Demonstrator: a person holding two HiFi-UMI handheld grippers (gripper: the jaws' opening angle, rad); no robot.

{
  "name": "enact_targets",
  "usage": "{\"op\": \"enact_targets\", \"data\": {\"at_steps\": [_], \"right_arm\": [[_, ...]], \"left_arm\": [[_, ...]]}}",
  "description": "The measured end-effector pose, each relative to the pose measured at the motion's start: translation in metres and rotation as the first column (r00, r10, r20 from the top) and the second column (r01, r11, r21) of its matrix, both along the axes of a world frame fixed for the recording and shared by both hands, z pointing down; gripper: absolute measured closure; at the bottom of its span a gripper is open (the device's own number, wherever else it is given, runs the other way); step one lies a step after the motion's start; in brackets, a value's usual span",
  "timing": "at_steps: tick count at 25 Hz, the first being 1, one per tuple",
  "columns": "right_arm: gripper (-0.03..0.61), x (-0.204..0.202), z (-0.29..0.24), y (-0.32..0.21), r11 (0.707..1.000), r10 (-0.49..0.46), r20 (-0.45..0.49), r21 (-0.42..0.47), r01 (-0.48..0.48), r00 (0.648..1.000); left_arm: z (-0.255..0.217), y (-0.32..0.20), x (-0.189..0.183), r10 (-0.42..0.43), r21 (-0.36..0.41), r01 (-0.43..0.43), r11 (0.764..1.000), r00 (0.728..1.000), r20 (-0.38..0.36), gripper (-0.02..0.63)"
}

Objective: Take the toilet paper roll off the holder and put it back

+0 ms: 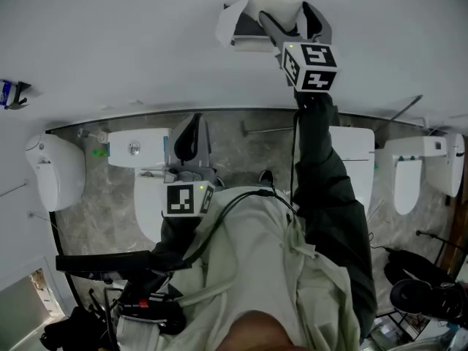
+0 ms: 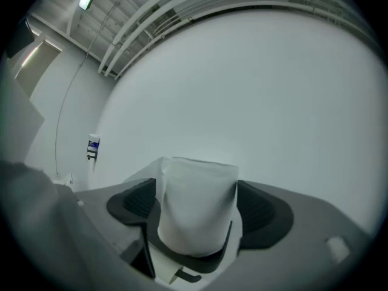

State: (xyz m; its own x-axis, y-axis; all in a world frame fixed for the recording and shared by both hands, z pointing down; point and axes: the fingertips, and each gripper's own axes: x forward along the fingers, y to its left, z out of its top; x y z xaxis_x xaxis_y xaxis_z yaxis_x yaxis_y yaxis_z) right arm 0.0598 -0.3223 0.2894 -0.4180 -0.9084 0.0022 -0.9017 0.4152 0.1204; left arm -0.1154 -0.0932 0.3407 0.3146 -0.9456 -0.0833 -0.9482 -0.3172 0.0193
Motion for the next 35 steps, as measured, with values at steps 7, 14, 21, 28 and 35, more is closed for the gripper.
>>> {"op": "enact_targets", "data": {"at_steps": [7,14,21,28,35], "right_arm": [[0.141,-0.004,0.011,-0.032,0.997,0.056,-0.054,-0.054,-0.059,0.997],[0.117,-0.016,0.017,-0.044,0.993,-0.052,0.036,-0.104,0.055,0.998],[0.109,-0.018,0.013,-0.041,0.999,-0.013,0.004,-0.042,0.013,1.0],[0.112,0.0,-0.022,-0.002,0.998,0.022,0.096,0.059,-0.028,0.995],[0.114,0.007,-0.034,0.08,0.994,-0.02,0.093,0.106,0.01,0.995]], "left_arm": [[0.004,-0.006,-0.025,-0.07,-0.008,0.07,0.997,0.998,-0.007,0.606],[0.007,-0.007,-0.014,-0.033,-0.019,0.032,0.999,0.999,-0.01,0.606],[0.007,0.001,-0.011,-0.017,-0.026,0.017,1.0,1.0,-0.009,0.606],[0.011,0.005,-0.035,-0.077,-0.05,0.077,0.996,0.997,-0.01,0.607],[0.017,0.006,-0.024,-0.046,-0.064,0.045,0.997,0.999,-0.017,0.607]]}}
